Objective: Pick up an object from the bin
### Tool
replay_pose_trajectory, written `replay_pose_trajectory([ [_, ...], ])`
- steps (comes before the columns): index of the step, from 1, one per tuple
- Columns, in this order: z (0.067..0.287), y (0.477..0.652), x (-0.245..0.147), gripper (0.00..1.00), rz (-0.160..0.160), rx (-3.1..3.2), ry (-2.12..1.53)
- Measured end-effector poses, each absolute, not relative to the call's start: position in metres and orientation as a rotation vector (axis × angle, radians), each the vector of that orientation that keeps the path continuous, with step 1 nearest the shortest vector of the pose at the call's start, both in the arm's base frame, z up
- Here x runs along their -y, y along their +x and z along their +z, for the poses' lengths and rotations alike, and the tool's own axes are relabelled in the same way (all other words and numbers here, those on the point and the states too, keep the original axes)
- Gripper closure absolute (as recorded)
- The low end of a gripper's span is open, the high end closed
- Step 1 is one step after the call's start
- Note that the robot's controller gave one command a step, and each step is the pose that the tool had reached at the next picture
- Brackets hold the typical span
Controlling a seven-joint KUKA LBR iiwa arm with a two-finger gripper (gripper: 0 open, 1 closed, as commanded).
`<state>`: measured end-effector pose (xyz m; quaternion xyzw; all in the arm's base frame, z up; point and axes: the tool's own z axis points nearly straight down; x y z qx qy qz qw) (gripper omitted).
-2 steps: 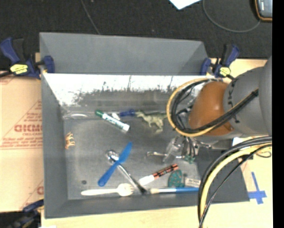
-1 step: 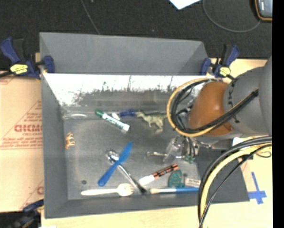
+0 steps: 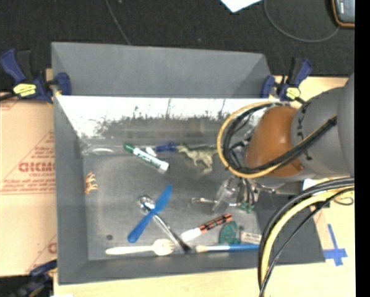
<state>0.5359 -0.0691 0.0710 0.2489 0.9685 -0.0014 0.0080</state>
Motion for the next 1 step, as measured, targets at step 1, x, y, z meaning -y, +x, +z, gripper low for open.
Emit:
replay_pose_trajectory([
  [1,0.071,0.5359,0.0691,1.0,-0.004,-3.027,0.777],
])
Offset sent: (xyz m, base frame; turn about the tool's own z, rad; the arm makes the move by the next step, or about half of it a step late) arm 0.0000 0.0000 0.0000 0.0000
